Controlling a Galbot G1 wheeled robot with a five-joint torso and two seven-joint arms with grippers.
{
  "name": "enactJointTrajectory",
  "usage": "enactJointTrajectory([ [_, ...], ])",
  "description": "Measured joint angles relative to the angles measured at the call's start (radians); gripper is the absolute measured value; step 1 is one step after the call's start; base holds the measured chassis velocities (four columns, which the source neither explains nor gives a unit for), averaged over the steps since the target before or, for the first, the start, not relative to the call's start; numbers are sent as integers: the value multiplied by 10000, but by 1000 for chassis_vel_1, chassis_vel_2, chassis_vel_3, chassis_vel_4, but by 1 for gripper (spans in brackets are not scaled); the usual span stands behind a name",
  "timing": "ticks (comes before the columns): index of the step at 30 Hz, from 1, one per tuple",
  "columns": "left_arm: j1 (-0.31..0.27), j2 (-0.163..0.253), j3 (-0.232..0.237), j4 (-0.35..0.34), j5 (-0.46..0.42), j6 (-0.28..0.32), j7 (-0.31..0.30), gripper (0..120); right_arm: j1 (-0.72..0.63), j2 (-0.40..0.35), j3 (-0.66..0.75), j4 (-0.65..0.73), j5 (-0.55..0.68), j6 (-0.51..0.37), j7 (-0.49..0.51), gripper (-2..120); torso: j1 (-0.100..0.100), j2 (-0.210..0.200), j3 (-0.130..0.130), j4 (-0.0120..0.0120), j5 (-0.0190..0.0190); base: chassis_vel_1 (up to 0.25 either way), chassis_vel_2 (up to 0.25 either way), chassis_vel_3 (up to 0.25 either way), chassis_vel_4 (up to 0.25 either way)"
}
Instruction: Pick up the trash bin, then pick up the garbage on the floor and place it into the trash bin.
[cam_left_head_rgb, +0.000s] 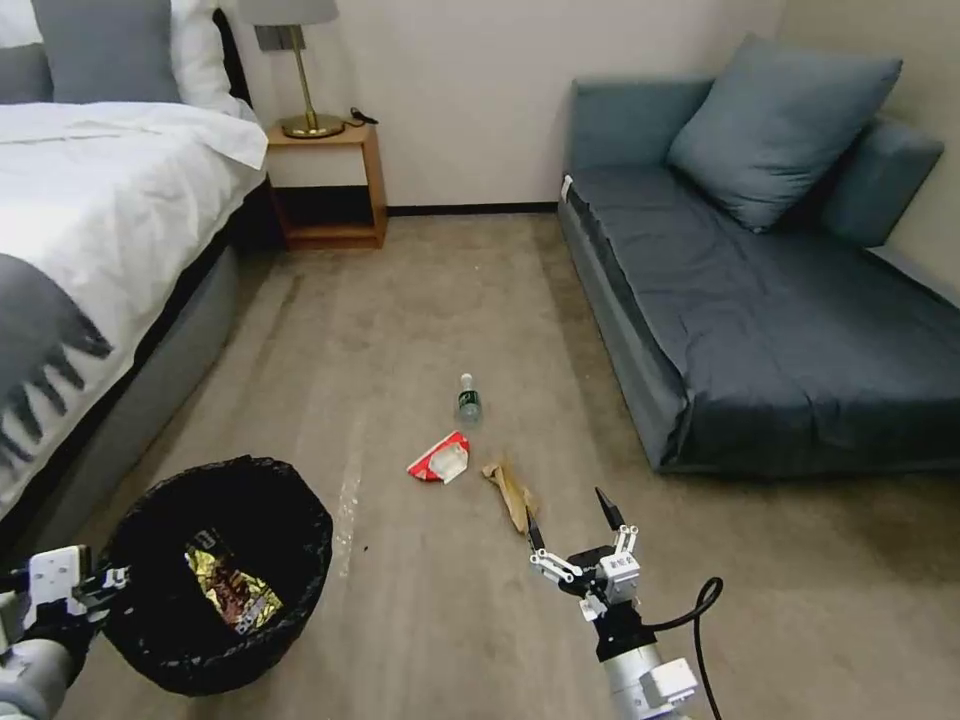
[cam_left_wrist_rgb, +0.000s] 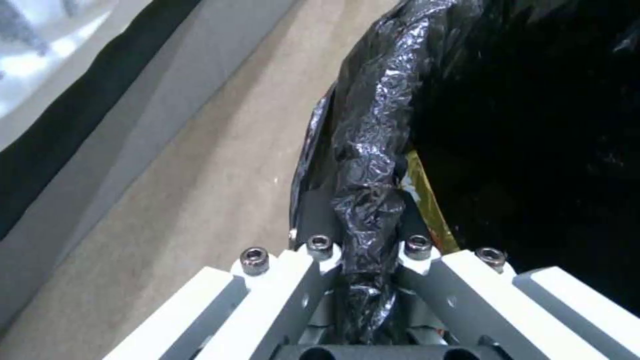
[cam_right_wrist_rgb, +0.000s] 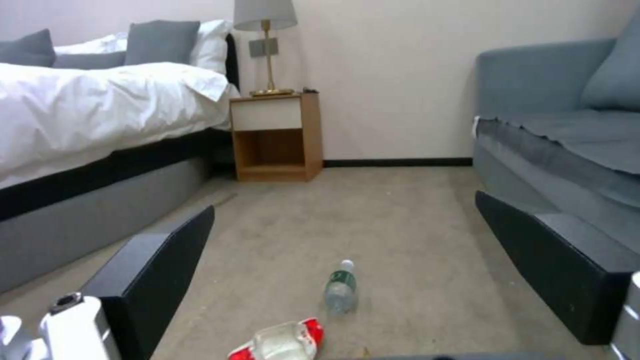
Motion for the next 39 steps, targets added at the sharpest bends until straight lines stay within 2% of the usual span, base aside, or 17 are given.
enactJointTrajectory([
  [23, -16, 7, -147, 337, 4, -86, 12, 4, 436, 82, -287, -490, -2, -987, 219, 100, 0, 0, 0, 1, 0, -165, 170, 171, -172],
  [25, -14, 3, -160, 362, 29, -93, 13, 4, 480, -115, -384, -503, -148, -1799, 220, 100, 0, 0, 0, -1, 3, -158, 154, 167, -167],
  [27, -14, 3, -163, 369, 34, -97, 14, 4, 506, -191, -427, -502, -138, -2000, 208, 100, 0, 0, 1, -2, 2, -163, 165, 152, -161],
  [30, -10, -4, -192, 450, 83, -128, 18, 4, 887, -686, -656, -693, 70, -3202, 12, 100, 1, -1, 1, -3, 2, -137, 138, 114, -132],
  [32, -6, -6, -207, 463, 90, -134, 18, 4, 991, -789, -694, -747, 203, -3455, -24, 100, 0, -1, 2, -3, 1, -84, 97, 71, -92],
  [34, 5, -6, -247, 524, 103, -148, 18, 4, 1503, -1158, -894, -940, 868, -4680, -205, 100, 0, -1, 0, 0, 1, 0, 0, 0, 0],
  [35, 5, -6, -247, 524, 103, -148, 18, 4, 1503, -1158, -894, -940, 868, -4680, -205, 100, 0, -1, 0, 0, 1, 0, 0, 0, 0],
  [39, 31, -13, -309, 595, 116, -161, 31, 4, 2501, -1691, -1342, -1516, 1836, -7105, -592, 100, 0, 0, 0, 1, 0, 0, 0, 0, 0],
])
